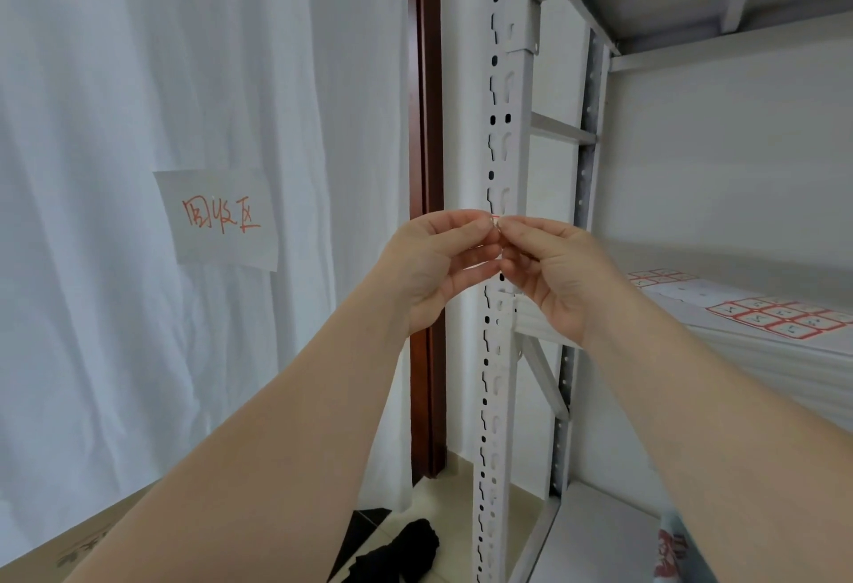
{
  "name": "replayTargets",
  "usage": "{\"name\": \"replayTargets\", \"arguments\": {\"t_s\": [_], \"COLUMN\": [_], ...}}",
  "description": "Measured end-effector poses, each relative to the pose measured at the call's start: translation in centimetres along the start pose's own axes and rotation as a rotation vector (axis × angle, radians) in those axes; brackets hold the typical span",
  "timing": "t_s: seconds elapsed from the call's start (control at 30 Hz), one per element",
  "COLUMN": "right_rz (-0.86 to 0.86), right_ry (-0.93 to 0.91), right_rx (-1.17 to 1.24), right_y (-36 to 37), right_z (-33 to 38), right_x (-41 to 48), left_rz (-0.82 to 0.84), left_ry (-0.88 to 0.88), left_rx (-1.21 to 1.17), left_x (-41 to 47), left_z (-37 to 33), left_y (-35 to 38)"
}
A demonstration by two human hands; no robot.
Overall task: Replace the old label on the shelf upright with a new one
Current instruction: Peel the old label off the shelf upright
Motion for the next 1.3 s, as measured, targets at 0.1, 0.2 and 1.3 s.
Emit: {"name": "replayTargets", "arguments": {"t_s": [0.1, 0.2, 1.3], "right_rz": [0.018, 0.060, 0.081], "right_ry": [0.021, 0.051, -0.137], "right_rx": [0.004, 0.013, -0.338], "right_y": [-0.3, -0.6, -5.4], "right_z": [0.1, 0.1, 2.1], "right_x": [-0.1, -0.3, -1.5], "left_rz": [-0.007, -0.036, -0.032], "left_ry": [0.002, 0.008, -0.238], "left_rx": [0.019, 0.060, -0.065], "left_x": [-0.2, -0.2, 0.3], "left_z": [0.2, 0.5, 5.2], "left_y": [0.3, 0.6, 4.1]}}
Point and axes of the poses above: each hand's wrist, its own x-axis towards the middle knuckle, its own y-axis out of the palm, z = x × y, the point moved 6 cm from there along x, towards the middle knuckle, and after that the axes turned 9 degrees about -z, right-handed, at the moved point
